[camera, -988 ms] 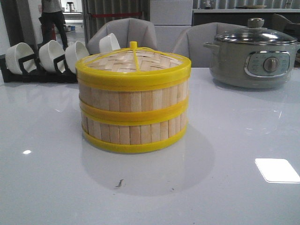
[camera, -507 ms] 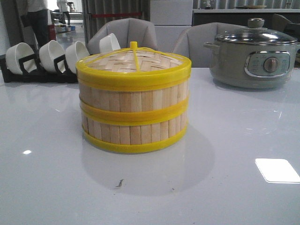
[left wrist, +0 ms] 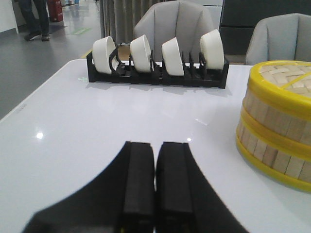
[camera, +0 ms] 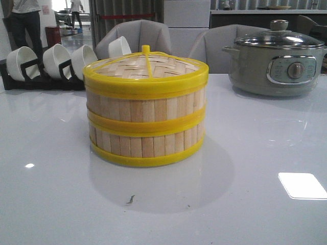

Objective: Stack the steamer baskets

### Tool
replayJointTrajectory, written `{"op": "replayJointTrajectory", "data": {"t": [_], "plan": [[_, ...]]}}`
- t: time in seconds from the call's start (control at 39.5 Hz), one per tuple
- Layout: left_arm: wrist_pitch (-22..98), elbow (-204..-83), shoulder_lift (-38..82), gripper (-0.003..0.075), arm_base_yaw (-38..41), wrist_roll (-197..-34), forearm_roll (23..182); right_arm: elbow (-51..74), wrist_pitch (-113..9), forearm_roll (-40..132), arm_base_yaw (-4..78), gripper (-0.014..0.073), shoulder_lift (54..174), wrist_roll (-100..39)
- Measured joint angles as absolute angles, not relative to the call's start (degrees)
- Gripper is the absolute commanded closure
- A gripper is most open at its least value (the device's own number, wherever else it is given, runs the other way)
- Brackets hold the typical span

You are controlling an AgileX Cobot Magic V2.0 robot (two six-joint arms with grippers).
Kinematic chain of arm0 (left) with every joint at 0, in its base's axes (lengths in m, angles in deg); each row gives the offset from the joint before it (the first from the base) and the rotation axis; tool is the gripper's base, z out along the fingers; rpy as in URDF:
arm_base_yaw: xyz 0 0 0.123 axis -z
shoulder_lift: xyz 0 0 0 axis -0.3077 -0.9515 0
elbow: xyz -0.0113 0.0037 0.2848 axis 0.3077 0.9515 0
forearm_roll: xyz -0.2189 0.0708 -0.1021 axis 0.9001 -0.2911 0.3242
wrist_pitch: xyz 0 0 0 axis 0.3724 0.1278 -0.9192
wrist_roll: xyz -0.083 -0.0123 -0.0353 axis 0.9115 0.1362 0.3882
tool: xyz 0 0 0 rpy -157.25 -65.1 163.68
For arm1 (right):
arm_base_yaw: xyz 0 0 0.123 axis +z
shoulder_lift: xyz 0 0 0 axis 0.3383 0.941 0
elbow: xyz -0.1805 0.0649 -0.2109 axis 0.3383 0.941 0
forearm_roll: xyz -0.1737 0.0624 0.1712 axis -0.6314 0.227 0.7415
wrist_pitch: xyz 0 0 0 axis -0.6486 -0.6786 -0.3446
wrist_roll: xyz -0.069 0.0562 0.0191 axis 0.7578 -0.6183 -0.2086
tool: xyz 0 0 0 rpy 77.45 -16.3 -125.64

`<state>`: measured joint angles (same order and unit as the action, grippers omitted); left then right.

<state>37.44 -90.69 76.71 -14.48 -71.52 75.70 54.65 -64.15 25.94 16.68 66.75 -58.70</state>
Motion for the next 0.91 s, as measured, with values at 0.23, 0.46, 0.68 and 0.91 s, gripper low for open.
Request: {"op": "replayJointTrajectory", "data": {"t": [0.23, 0.46, 0.68, 0.91], "plan": [[34.8, -85.9, 80.0, 0.0636, -15.1, -71.5, 76.3, 54.6, -64.1, 25.9, 16.7, 0.0526, 66.7, -58.7], [33.6, -85.9, 80.0, 0.0636, -15.1, -71.6, 76.3, 54.6, -64.1, 25.9, 16.7, 0.0526, 66.7, -58.7], [33.5, -85.9, 80.0, 0.0636, -15.1, -71.6, 76.3, 54.6, -64.1, 25.9, 16.7, 0.0526, 66.7, -58.7], [33.0, -85.9, 80.0, 0.0636, -15.1, -71.6, 74.6, 54.7, -64.1, 25.9, 16.7, 0.0526, 66.7, -58.7]]}}
